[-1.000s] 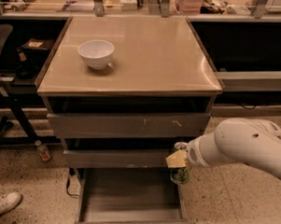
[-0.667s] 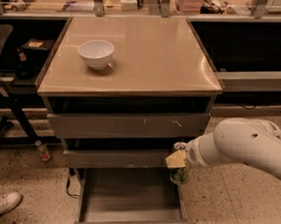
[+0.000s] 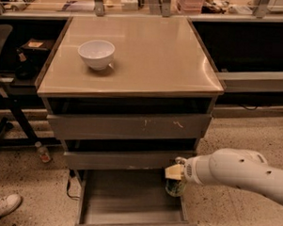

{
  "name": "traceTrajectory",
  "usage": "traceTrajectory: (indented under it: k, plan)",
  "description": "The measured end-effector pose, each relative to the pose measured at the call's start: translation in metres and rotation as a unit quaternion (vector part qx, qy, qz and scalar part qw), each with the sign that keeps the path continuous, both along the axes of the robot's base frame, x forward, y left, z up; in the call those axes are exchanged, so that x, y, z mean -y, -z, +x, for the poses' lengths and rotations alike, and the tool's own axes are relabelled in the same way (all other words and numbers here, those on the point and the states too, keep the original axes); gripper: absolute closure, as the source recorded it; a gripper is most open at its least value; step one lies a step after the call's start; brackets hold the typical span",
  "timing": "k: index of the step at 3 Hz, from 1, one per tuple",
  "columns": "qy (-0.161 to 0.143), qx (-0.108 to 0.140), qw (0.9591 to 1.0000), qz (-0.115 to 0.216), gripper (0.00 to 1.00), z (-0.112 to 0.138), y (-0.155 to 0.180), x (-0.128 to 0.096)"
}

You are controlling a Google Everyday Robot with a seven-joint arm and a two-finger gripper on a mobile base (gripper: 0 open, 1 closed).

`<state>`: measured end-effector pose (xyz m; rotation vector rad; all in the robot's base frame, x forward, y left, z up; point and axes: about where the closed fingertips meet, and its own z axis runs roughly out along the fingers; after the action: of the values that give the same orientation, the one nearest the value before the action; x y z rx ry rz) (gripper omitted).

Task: Place green can into bottom drawer

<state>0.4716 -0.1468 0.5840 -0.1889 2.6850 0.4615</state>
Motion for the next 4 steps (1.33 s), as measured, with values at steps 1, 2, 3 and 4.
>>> traceTrajectory:
  k: [1,2,3,4]
  plan:
    - [0.052,0.007,0.9981,0.032,1.00,0.013,0.039,0.000]
    - [0.052,0.007,0.9981,0.032,1.00,0.013,0.039,0.000]
    - [0.057,-0.001,0.9973,0.047,1.00,0.010,0.054,-0.006]
    - [0.091,-0.026,0.9928,0.074,1.00,-0.003,0.100,-0.018]
